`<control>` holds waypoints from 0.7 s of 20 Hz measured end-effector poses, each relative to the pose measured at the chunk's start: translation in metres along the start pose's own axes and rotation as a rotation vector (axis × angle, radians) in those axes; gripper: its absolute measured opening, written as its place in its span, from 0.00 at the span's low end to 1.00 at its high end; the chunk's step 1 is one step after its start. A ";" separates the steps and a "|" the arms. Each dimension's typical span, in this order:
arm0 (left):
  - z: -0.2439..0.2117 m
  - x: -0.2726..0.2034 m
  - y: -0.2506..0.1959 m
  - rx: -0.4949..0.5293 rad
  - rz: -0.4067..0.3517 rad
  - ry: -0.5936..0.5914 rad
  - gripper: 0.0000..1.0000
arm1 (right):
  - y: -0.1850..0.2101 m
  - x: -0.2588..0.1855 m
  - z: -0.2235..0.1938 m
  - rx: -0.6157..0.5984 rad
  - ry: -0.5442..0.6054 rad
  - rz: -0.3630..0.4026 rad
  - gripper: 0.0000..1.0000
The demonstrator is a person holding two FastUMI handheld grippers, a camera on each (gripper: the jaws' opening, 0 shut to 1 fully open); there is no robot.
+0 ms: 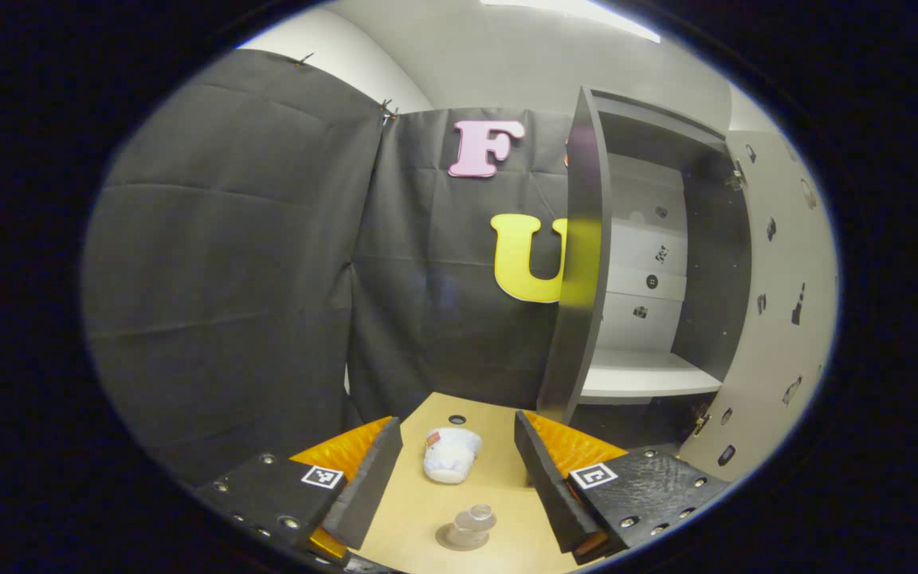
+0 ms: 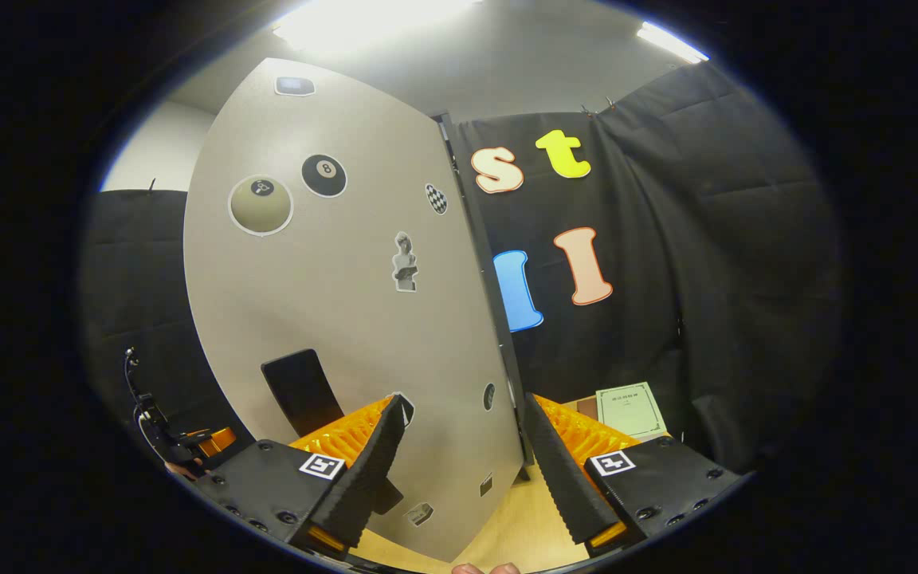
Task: Open the cabinet door with the right hand, grasp the bottle in the cabinet with the left hand and place it on the coaster, then close the cabinet door with the right hand.
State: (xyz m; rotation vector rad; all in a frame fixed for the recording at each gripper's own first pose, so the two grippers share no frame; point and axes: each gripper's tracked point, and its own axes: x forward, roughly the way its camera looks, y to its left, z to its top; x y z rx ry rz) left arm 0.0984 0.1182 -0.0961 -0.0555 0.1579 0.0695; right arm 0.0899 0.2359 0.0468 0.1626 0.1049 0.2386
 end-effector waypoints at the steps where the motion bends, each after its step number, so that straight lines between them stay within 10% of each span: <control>1: 0.001 0.005 0.005 0.015 -0.007 0.000 0.86 | 0.007 0.003 -0.003 0.010 0.008 -0.002 0.96; 14: 0.013 0.019 0.007 0.045 -0.153 0.000 0.89 | 0.131 0.086 -0.026 -0.009 0.028 0.144 0.96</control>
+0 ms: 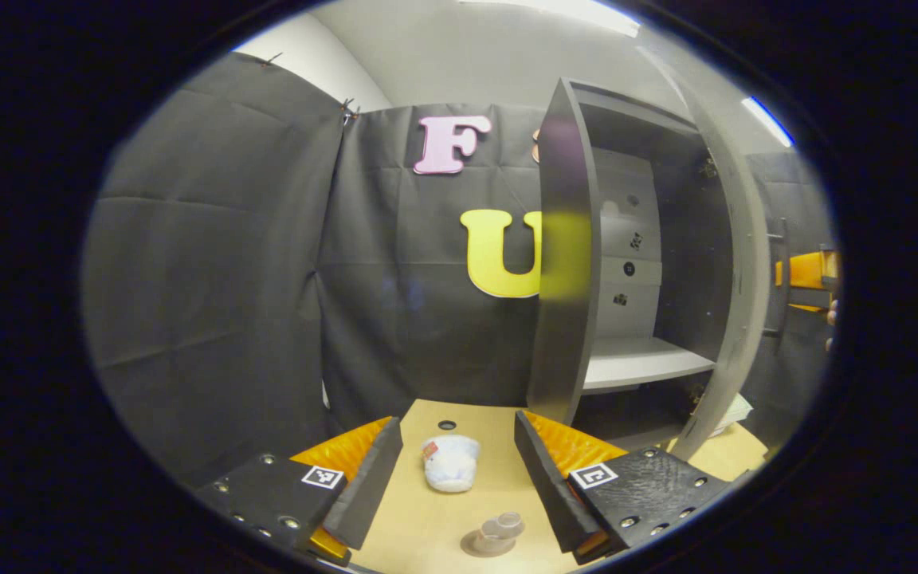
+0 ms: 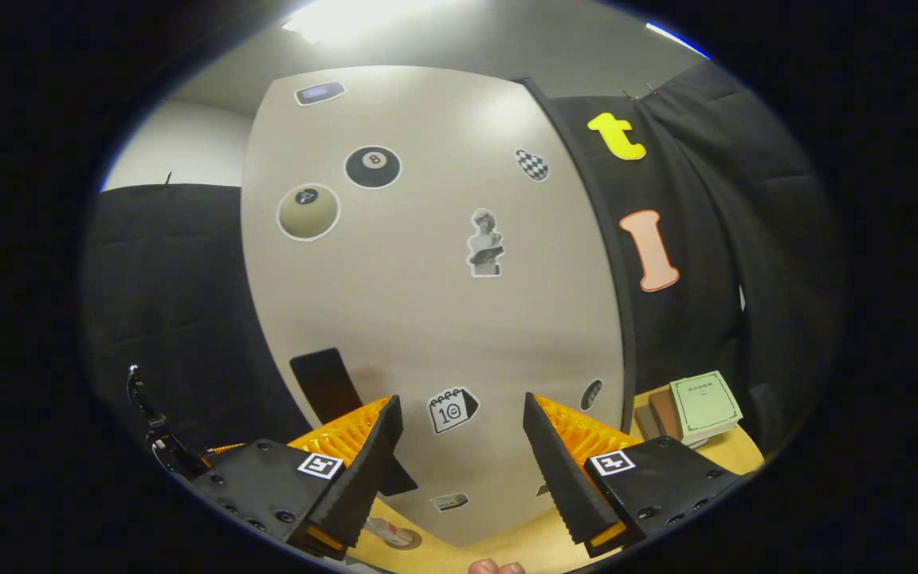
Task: Open the cabinet door with the right hand, grasp the bottle in the cabinet with the left hand and place it on the coaster, then close the cabinet door with the right hand.
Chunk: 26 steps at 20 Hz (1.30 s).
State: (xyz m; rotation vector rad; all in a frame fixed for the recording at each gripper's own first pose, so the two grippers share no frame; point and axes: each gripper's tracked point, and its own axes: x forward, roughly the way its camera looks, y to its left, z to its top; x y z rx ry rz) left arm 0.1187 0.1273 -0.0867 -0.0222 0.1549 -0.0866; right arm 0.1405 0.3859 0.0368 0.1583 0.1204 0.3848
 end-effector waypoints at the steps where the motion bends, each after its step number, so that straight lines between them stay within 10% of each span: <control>1: 0.000 0.001 0.000 -0.006 -0.003 -0.003 0.89 | 0.000 -0.001 -0.003 -0.007 0.006 0.006 0.97; 6: 0.003 0.001 -0.004 0.013 -0.015 -0.026 0.86 | -0.025 -0.013 -0.004 -0.028 0.006 -0.024 0.98; 15: 0.020 -0.005 -0.079 -0.132 -0.156 -0.046 0.86 | -0.177 -0.089 0.004 -0.106 -0.028 -0.335 0.98; 26: 0.038 -0.012 -0.114 -0.084 -0.124 -0.099 0.86 | -0.273 -0.144 0.010 -0.117 -0.032 -0.309 0.98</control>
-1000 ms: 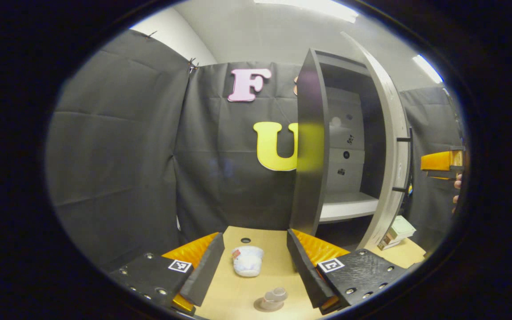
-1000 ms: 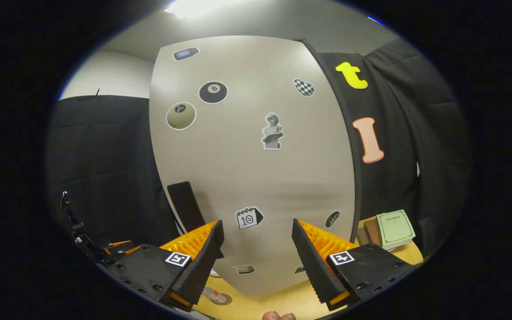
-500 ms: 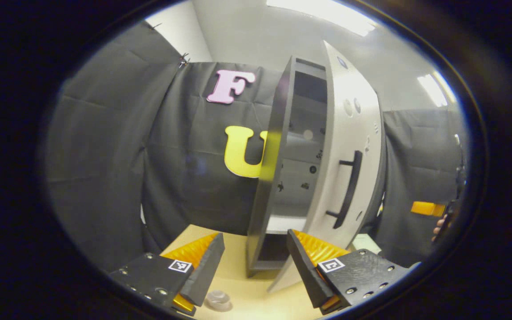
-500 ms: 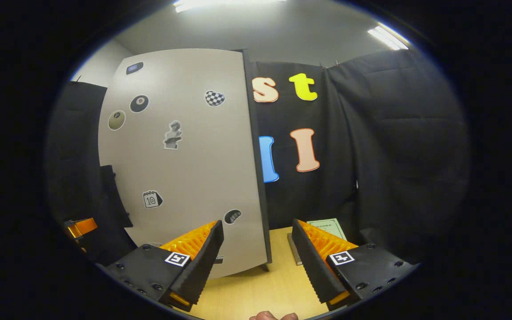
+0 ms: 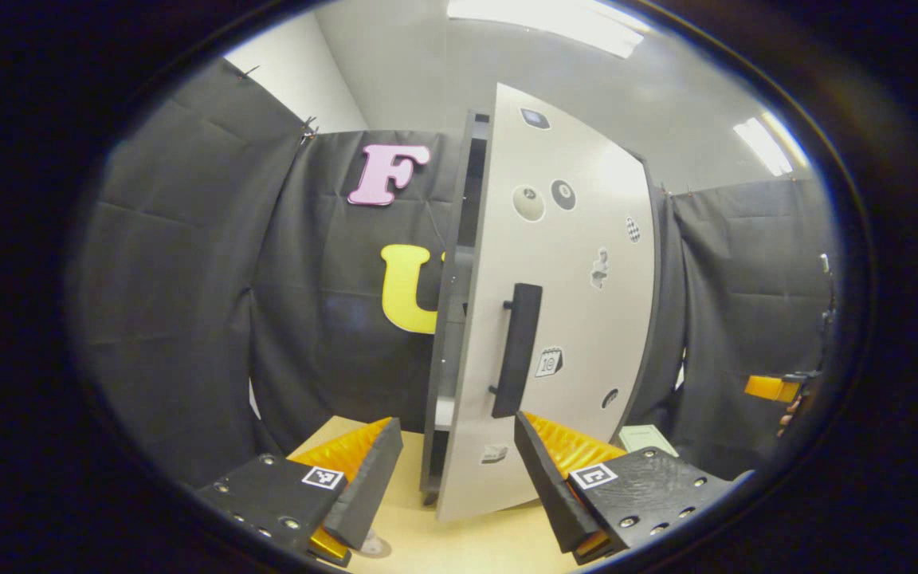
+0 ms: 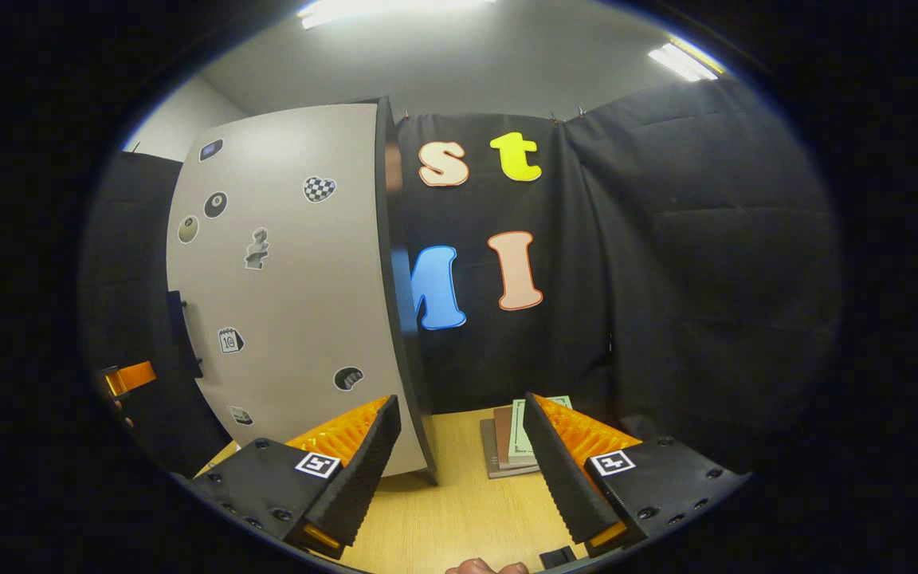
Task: Open the cabinet door with the right hand, grasp the bottle in the cabinet with the left hand and place it on the coaster, then close the cabinet door with the right hand.
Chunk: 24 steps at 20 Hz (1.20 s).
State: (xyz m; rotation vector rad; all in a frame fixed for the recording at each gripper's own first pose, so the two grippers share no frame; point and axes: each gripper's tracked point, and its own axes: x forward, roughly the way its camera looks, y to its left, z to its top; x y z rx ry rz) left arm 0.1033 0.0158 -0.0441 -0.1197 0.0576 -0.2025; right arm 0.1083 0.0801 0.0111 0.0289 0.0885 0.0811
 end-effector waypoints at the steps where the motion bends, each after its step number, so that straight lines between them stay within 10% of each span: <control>1: 0.001 -0.002 -0.005 -0.007 0.006 -0.003 0.85 | -0.007 -0.001 0.000 -0.007 0.000 0.013 0.98; 24: -0.009 -0.024 -0.066 0.045 -0.142 -0.011 0.86 | -0.028 -0.010 -0.018 -0.034 0.005 0.014 0.98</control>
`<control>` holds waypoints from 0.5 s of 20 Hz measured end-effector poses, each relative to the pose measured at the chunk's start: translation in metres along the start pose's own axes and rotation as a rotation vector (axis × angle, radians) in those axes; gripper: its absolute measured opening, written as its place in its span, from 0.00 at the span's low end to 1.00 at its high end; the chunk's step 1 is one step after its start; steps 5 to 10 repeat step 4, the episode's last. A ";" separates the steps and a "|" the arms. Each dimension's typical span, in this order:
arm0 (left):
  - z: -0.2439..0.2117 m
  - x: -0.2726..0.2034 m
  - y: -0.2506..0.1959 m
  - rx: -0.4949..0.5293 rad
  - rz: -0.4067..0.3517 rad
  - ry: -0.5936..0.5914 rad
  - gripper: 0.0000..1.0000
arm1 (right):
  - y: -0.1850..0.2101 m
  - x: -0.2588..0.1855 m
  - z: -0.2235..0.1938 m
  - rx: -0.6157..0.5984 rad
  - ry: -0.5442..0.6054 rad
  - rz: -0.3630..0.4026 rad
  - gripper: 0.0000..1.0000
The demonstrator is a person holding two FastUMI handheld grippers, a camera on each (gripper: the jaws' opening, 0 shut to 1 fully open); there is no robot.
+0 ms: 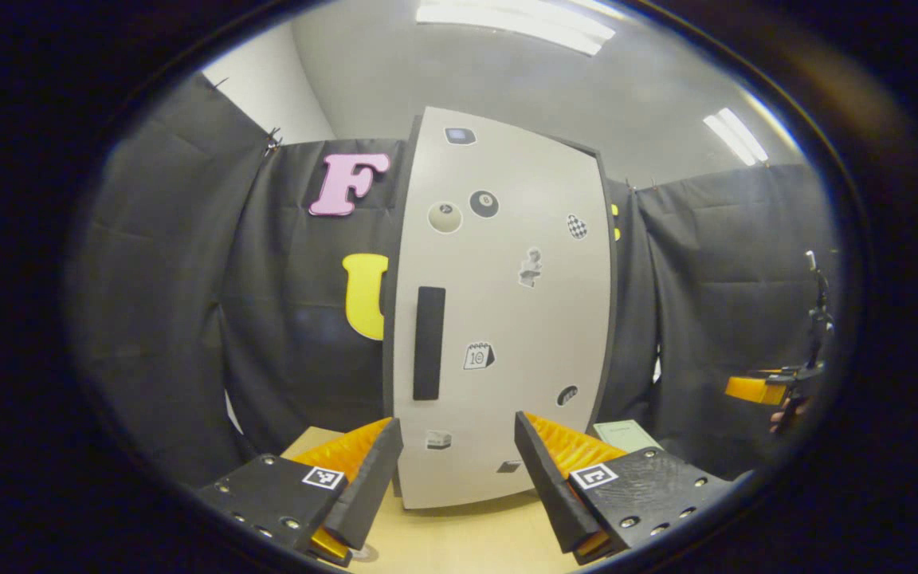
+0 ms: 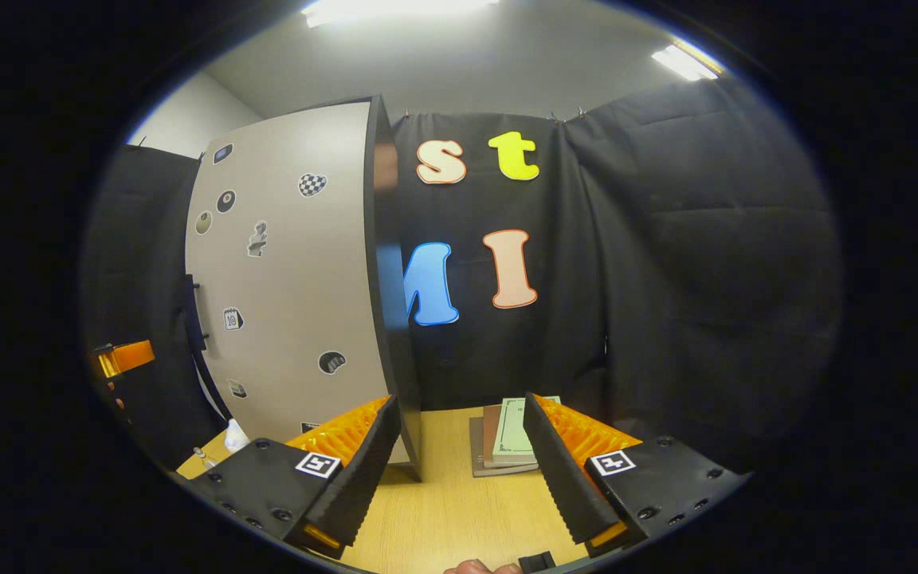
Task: Open the cabinet door with the right hand, grasp the bottle in the cabinet with the left hand and place it on the coaster, then close the cabinet door with the right hand.
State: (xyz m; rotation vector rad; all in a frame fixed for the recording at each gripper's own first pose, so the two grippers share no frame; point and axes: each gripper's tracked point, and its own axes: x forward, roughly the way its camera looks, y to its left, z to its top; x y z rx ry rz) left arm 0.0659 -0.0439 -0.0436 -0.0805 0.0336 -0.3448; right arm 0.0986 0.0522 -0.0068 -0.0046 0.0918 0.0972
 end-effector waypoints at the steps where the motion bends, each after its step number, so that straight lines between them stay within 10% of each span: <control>1: -0.005 -0.001 0.006 0.000 0.003 0.002 0.86 | 0.003 0.002 -0.001 -0.012 0.005 -0.004 0.98; 10: -0.008 -0.001 0.018 0.008 -0.005 -0.005 0.86 | 0.015 0.008 0.003 -0.026 -0.003 -0.010 0.98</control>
